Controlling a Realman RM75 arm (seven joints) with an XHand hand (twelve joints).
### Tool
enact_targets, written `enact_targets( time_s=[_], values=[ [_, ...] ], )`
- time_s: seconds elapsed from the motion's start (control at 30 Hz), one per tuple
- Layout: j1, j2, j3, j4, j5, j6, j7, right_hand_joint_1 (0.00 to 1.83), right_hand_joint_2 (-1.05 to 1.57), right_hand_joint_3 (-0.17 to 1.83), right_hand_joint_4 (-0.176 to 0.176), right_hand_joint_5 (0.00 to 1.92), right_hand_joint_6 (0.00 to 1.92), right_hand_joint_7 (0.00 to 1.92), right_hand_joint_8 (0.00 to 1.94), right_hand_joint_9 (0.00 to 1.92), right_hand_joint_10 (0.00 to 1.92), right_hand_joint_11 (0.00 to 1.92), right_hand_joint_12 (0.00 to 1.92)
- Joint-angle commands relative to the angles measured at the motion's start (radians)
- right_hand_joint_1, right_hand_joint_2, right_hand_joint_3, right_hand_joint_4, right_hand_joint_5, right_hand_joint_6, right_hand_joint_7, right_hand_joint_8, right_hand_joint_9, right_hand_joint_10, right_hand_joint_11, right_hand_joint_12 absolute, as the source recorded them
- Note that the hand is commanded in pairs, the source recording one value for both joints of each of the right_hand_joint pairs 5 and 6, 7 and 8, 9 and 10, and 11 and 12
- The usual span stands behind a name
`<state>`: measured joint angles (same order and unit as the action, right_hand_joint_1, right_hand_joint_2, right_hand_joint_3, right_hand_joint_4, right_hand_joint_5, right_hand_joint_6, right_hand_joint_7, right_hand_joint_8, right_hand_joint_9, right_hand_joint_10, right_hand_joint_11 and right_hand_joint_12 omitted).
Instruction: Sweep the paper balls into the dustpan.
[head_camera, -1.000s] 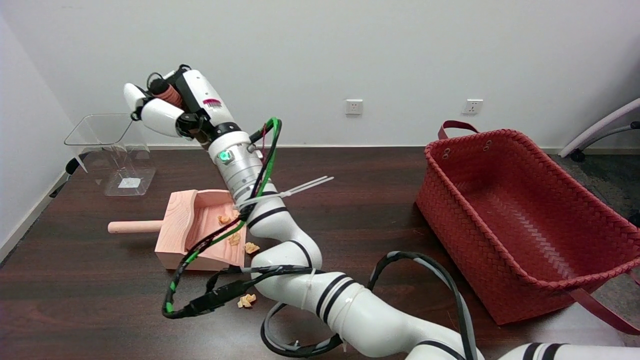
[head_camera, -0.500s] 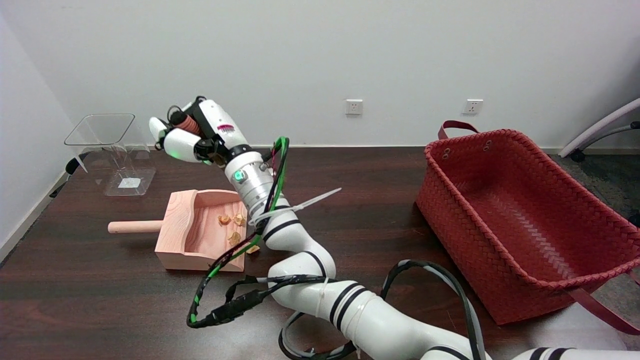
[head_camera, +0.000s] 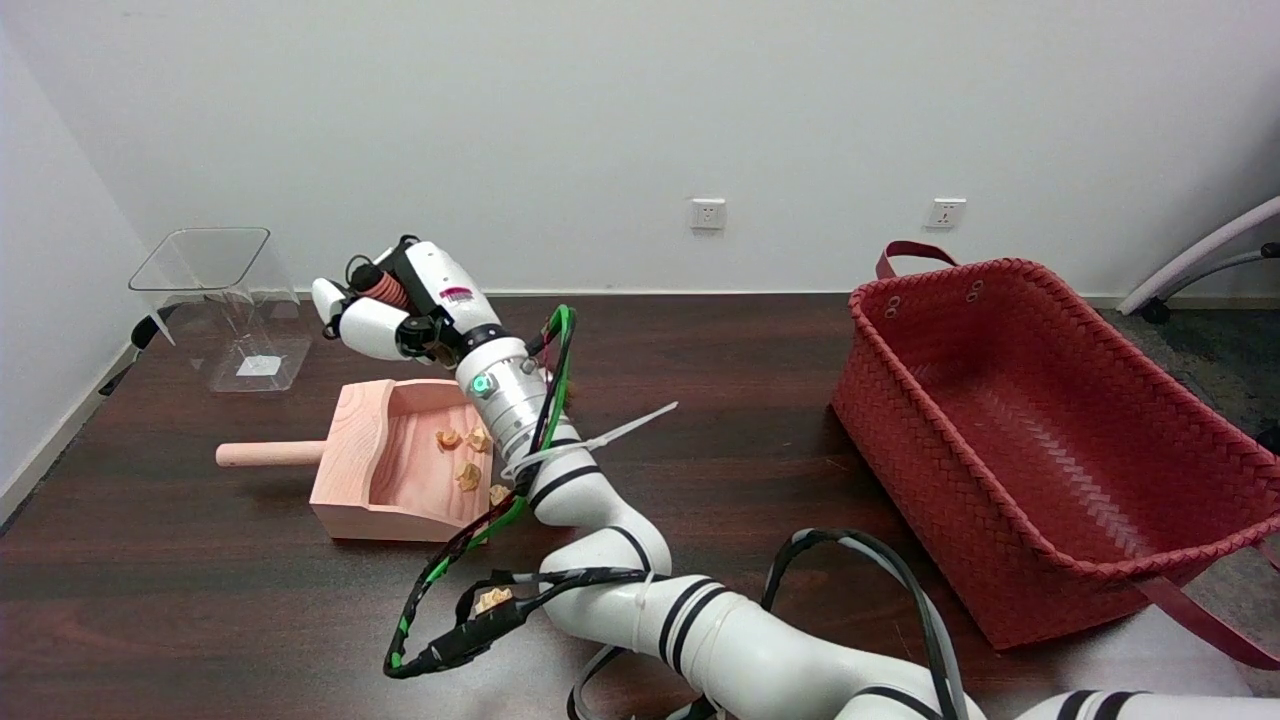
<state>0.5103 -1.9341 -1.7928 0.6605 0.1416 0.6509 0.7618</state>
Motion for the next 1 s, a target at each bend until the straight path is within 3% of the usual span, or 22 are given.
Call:
enact_targets(
  time_s=[0.03, 0.47, 0.7, 1.0],
  values=[
    [0.066, -0.026, -0.001, -0.172, 0.014, 0.061, 0.000, 0.77, 1.39, 0.56, 0.000, 1.92, 1.92, 1.92, 1.92, 1.92, 1.92, 1.92, 1.92],
    [0.087, -0.074, 0.001, -0.239, 0.014, 0.059, 0.084, 0.72, 1.40, 0.52, 0.000, 1.92, 1.92, 1.92, 1.92, 1.92, 1.92, 1.92, 1.92],
    [0.085, -0.096, 0.001, -0.240, 0.014, 0.065, 0.210, 0.66, 1.48, 0.41, 0.000, 1.92, 1.92, 1.92, 1.92, 1.92, 1.92, 1.92, 1.92],
    [0.105, -0.108, -0.005, -0.242, 0.012, 0.136, 0.236, 0.62, 1.52, 0.25, 0.000, 1.92, 1.92, 1.92, 1.92, 1.92, 1.92, 1.92, 1.92]
  ],
)
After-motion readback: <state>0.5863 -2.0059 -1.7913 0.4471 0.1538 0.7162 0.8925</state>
